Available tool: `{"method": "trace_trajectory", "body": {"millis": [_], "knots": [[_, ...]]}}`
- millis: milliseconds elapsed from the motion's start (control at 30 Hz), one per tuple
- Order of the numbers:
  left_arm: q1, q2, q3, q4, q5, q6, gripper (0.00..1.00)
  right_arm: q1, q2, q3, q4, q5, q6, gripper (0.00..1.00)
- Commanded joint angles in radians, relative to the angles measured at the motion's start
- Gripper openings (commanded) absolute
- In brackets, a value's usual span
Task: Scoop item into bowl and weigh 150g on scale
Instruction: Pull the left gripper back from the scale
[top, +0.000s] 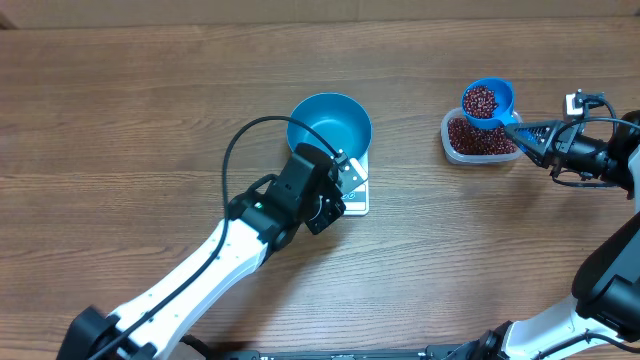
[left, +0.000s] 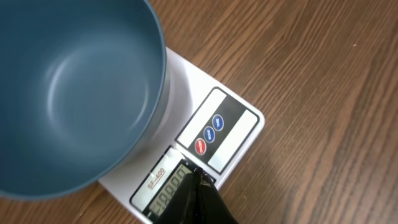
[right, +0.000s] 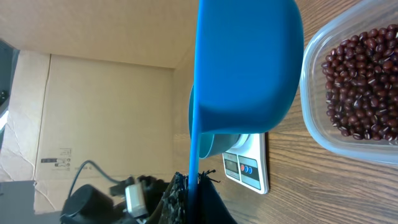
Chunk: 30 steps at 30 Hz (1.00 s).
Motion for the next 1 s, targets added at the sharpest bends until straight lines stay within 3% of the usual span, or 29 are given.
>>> {"method": "trace_trajectory", "body": {"millis": [0, 300, 633, 667, 767, 833, 867, 967], "knots": [[0.003, -0.080, 0.018, -0.019, 0.014, 0.007, 0.04, -0.003, 0.004, -0.006, 0.005, -0.019, -0.019, 0.04], [0.003, -0.222, 0.018, -0.114, 0.014, 0.007, 0.04, -0.003, 0.004, -0.006, 0.008, -0.019, -0.019, 0.04], [0.005, -0.239, 0.018, -0.127, 0.006, 0.000, 0.04, -0.003, 0.004, -0.006, 0.008, -0.019, -0.018, 0.04], [0.005, -0.239, 0.018, -0.129, 0.006, 0.000, 0.09, -0.003, 0.004, -0.006, 0.008, -0.019, -0.018, 0.04], [0.005, -0.239, 0.018, -0.134, 0.006, 0.000, 0.59, -0.003, 0.004, -0.006, 0.008, -0.019, -0.018, 0.04], [0.005, -0.239, 0.018, -0.135, 0.005, -0.005, 0.80, -0.003, 0.004, -0.006, 0.008, -0.019, -0.019, 0.04], [0.005, -0.239, 0.018, -0.135, 0.003, -0.006, 1.00, -0.003, 0.004, -0.006, 0.008, -0.019, -0.018, 0.04], [0.005, -0.239, 0.018, -0.139, 0.002, -0.018, 0.99, -0.003, 0.004, -0.006, 0.007, -0.019, -0.018, 0.04]]}}
